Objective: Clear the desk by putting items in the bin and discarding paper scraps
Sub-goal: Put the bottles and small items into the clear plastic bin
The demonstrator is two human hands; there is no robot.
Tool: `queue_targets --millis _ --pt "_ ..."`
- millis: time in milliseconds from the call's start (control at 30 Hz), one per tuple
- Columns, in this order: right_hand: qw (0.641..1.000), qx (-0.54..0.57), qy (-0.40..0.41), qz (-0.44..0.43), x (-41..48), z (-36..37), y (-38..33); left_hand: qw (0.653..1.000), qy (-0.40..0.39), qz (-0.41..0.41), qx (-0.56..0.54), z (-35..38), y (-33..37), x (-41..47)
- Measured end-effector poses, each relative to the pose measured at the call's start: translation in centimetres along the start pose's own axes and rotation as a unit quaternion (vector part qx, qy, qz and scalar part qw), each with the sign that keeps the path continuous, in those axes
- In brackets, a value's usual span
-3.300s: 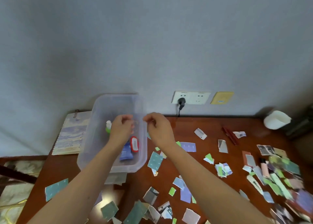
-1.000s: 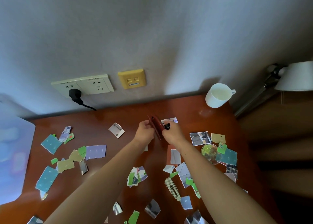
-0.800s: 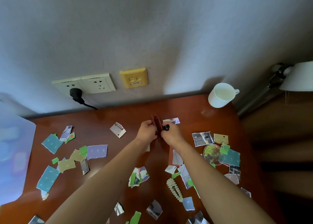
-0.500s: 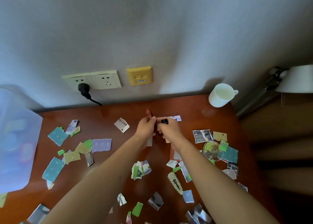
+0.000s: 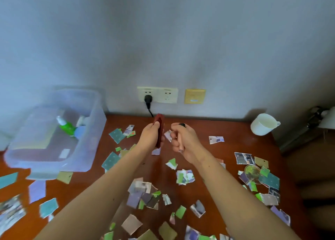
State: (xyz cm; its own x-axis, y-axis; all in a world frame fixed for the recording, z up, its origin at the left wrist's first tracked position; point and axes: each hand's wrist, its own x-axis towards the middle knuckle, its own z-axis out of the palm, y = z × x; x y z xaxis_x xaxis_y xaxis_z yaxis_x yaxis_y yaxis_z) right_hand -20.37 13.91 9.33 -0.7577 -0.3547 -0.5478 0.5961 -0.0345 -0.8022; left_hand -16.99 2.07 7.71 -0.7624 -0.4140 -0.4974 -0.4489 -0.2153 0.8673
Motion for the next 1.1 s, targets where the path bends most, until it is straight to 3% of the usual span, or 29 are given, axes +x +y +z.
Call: queue_targets --millis 300,467,633,900,1100 --pt "0.996 0.047 -0.057 0.053 -1.5 14.5 1.5 0.996 0.070 0.001 -0.058 -15.3 2.2 -2.1" --pt "0.996 0.002 -0.077 0.051 -1.6 21.8 3.0 0.990 0.096 -0.031 -0.102 -23.5 2.7 -2.2" --pt "0.993 -0.054 -0.097 0.030 -0.2 27.7 5.2 0.991 0.108 -0.054 -0.064 -29.6 2.1 -1.2" --pt "0.988 -0.006 -0.041 0.146 3.3 33.4 8.6 0.988 0.065 -0.137 -0.014 -34.7 0.0 2.1" --pt "0.974 0.017 0.013 0.225 6.3 35.0 11.0 0.972 0.031 -0.228 -0.042 -35.6 -1.9 5.2"
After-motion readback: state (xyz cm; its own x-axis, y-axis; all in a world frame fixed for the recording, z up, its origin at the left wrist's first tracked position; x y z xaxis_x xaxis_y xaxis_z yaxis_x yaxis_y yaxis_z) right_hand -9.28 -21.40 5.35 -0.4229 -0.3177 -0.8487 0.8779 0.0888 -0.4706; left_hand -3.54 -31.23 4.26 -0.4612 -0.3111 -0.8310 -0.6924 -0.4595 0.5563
